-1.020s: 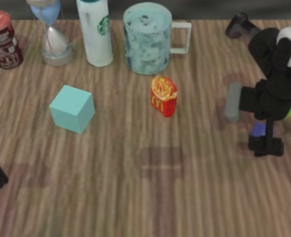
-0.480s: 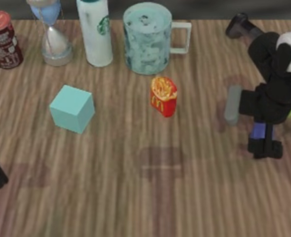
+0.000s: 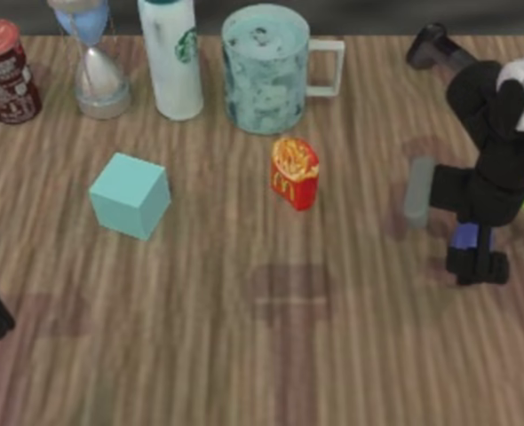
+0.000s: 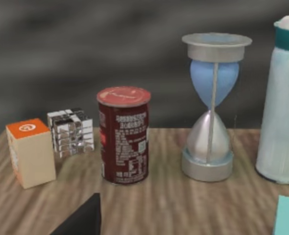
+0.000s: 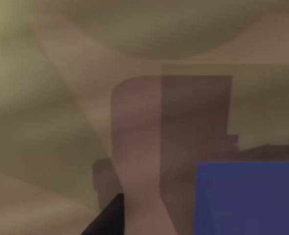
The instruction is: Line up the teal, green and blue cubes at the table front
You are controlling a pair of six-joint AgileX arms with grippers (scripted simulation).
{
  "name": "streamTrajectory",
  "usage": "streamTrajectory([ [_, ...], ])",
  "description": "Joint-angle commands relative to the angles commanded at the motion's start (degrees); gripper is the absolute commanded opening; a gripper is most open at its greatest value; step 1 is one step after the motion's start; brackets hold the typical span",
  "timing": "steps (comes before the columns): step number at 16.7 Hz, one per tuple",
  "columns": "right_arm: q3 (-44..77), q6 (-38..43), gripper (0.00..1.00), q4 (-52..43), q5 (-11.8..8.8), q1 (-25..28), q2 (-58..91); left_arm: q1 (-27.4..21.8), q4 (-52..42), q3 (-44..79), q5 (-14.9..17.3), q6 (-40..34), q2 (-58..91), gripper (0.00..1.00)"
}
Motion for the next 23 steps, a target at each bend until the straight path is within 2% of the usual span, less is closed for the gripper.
streamTrajectory([
  [3, 0.00, 0.00, 0.02, 0.00, 0.00, 0.00, 0.00, 0.00, 0.00, 0.00, 0.00, 0.00, 0.00, 1.00],
  [4, 0.00, 0.00, 0.00, 0.00, 0.00, 0.00, 0.00, 0.00, 0.00, 0.00, 0.00, 0.00, 0.00, 1.00],
  [11, 0.00, 0.00, 0.00, 0.00, 0.00, 0.00, 0.00, 0.00, 0.00, 0.00, 0.00, 0.00, 0.00, 1.00],
  [12, 0.22, 1.32, 0.00, -2.47, -0.56, 0.02, -2.59, 0.00, 0.00, 0.00, 0.00, 0.00, 0.00, 1.00],
  [15, 1.82, 1.12, 0.00, -4.77, -0.60, 0.23, -3.45, 0.00, 0.00, 0.00, 0.00, 0.00, 0.00, 1.00],
  [20, 7.49, 1.17, 0.00, -14.69, -0.62, 0.40, -7.10, 0.00, 0.00, 0.00, 0.00, 0.00, 0.00, 1.00],
  [23, 8.83, 1.16, 0.00, -16.65, -0.60, 0.51, -8.16, 0.00, 0.00, 0.00, 0.00, 0.00, 0.00, 1.00],
])
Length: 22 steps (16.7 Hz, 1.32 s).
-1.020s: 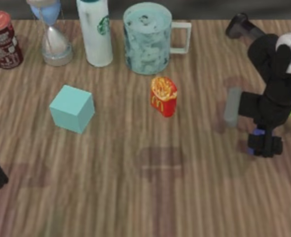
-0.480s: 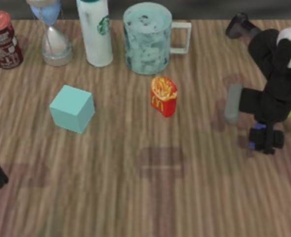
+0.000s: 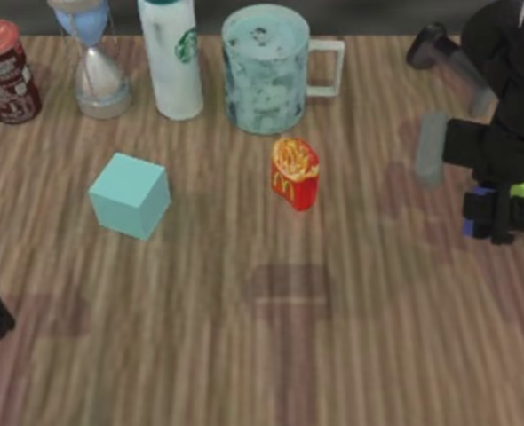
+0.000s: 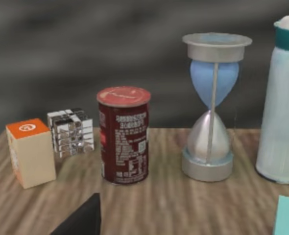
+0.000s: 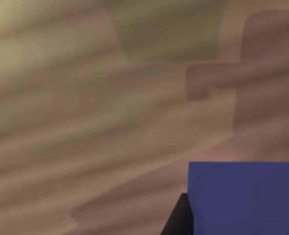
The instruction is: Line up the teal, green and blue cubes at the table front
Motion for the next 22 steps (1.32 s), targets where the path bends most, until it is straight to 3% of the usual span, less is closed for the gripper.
streamTrajectory([
  [6, -0.71, 0.52, 0.00, 0.01, -0.03, 1.76, -0.52, 0.00, 0.00, 0.00, 0.00, 0.00, 0.00, 1.00],
  [16, -7.25, 6.80, 0.00, -1.22, -0.10, 22.55, -8.47, 0.00, 0.00, 0.00, 0.00, 0.00, 0.00, 1.00],
  [22, -7.58, 7.19, 0.00, -1.09, -0.12, 23.58, -8.67, 0.00, 0.00, 0.00, 0.00, 0.00, 0.00, 1.00],
])
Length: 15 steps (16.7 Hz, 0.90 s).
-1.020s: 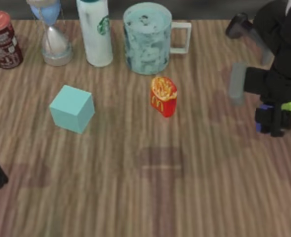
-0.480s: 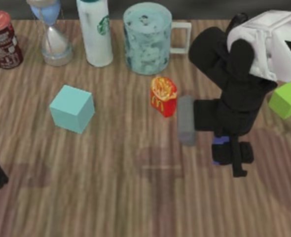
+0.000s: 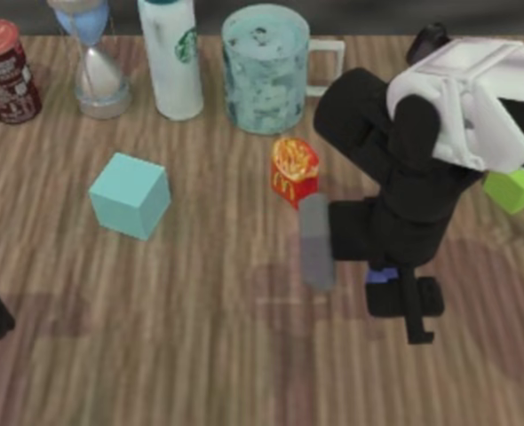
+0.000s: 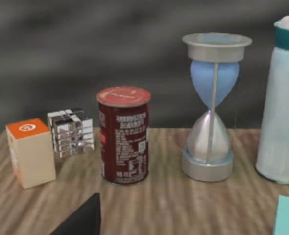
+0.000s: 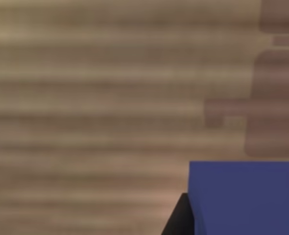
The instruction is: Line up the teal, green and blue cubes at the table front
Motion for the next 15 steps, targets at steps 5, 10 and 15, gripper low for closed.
streamTrajectory([
  [5, -5.59, 0.20, 0.00, 8.59, -0.01, 0.04, 2.50, 0.00, 0.00, 0.00, 0.00, 0.00, 0.00, 1.00],
  [10, -10.09, 0.13, 0.00, 14.99, 0.07, 0.28, 4.82, 0.00, 0.00, 0.00, 0.00, 0.00, 0.00, 1.00],
  [15, -10.09, 0.13, 0.15, 14.99, 0.07, 0.28, 4.82, 0.00, 0.00, 0.00, 0.00, 0.00, 0.00, 1.00],
])
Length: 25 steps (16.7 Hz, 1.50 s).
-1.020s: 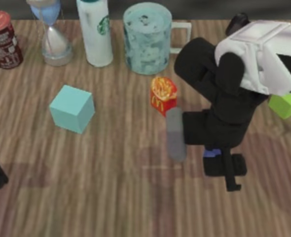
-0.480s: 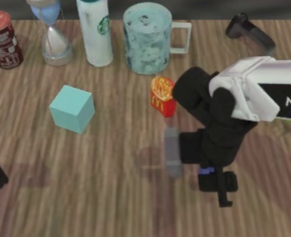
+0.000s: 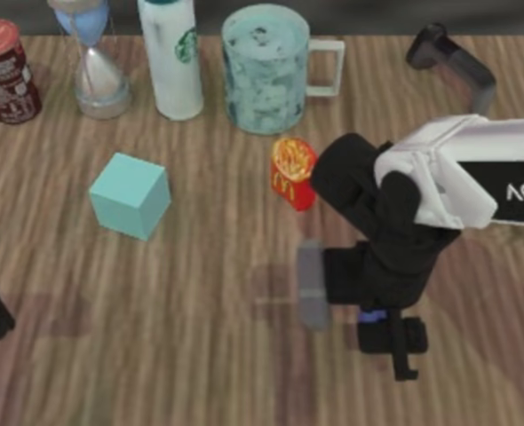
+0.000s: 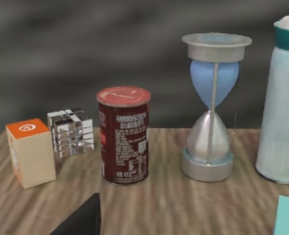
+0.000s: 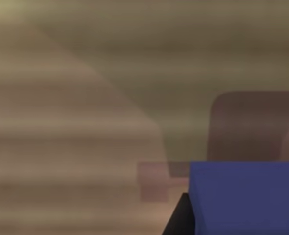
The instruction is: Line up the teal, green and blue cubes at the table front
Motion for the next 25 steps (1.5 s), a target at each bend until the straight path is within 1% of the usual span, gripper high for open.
streamTrajectory([
  [11, 0.00, 0.00, 0.98, 0.00, 0.00, 0.00, 0.00, 0.00, 0.00, 0.00, 0.00, 0.00, 0.00, 1.00],
  [12, 0.00, 0.00, 1.00, 0.00, 0.00, 0.00, 0.00, 0.00, 0.00, 0.00, 0.00, 0.00, 0.00, 1.00],
  [21, 0.20, -0.07, 1.00, -0.20, -0.01, -0.01, -0.08, 0.00, 0.00, 0.00, 0.00, 0.00, 0.00, 1.00],
  [23, 1.95, -0.27, 1.00, -2.38, -0.03, 0.17, -0.80, 0.00, 0.00, 0.00, 0.00, 0.00, 0.00, 1.00],
  [25, 4.65, -0.24, 1.00, -6.97, -0.06, 0.15, -2.27, 0.00, 0.00, 0.00, 0.00, 0.00, 0.00, 1.00],
])
